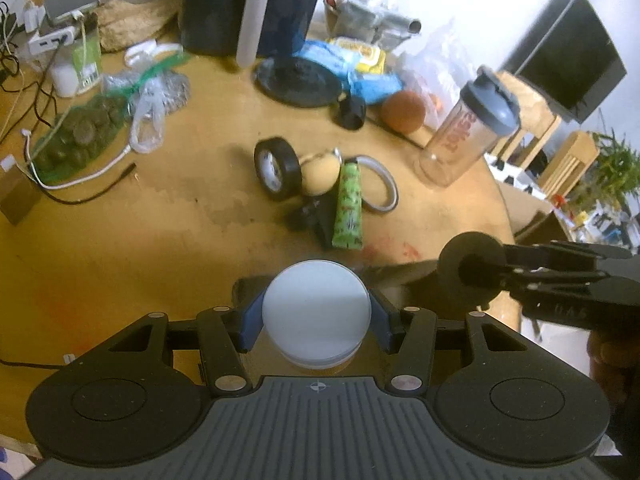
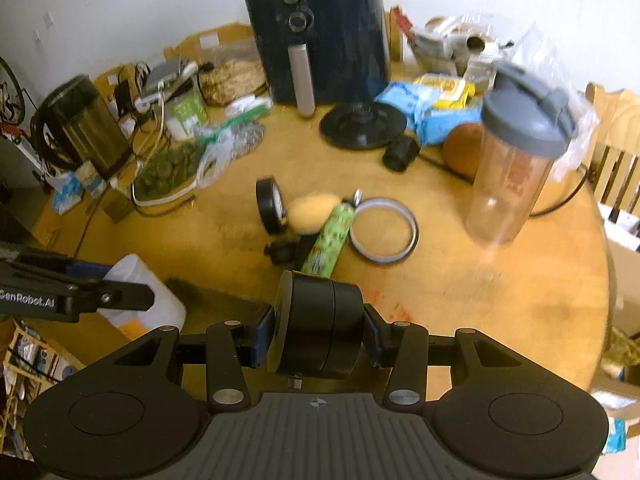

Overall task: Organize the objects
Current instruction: 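Carry the jar and the black roll over the cardboard box with both grippers, then open both grippers to drop the jar and black roll into the box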

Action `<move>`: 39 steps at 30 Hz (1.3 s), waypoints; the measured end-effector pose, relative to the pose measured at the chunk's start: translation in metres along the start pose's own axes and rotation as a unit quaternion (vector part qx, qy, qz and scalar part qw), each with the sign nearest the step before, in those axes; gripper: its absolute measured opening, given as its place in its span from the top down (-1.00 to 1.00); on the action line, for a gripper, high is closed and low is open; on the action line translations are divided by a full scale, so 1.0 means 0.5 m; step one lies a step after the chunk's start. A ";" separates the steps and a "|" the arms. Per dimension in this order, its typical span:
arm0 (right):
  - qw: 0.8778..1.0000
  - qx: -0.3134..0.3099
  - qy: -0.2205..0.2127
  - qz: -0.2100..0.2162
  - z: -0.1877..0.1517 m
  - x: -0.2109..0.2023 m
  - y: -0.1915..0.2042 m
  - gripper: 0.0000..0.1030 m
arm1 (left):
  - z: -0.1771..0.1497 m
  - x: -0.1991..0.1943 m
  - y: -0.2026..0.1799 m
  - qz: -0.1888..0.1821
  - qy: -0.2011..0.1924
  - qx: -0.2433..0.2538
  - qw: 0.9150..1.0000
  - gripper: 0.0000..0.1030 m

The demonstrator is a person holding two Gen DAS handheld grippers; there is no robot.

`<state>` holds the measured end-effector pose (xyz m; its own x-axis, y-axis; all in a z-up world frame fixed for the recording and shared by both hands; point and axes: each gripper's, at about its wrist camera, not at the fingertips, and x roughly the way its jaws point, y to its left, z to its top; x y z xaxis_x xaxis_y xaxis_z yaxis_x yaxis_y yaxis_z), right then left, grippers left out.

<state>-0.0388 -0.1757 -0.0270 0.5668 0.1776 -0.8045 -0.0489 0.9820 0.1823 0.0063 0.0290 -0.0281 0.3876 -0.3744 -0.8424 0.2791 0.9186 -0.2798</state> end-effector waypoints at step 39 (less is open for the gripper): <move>0.998 -0.013 0.028 -0.063 -0.024 0.065 0.033 -1.00 | 0.035 0.036 0.005 0.086 -0.032 0.030 0.995 -0.05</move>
<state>-0.0313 -0.1528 -0.0569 0.5238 0.0549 -0.8501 -0.0016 0.9980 0.0635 0.0295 0.0224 -0.0358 0.4885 -0.2213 -0.8440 0.2543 0.9614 -0.1049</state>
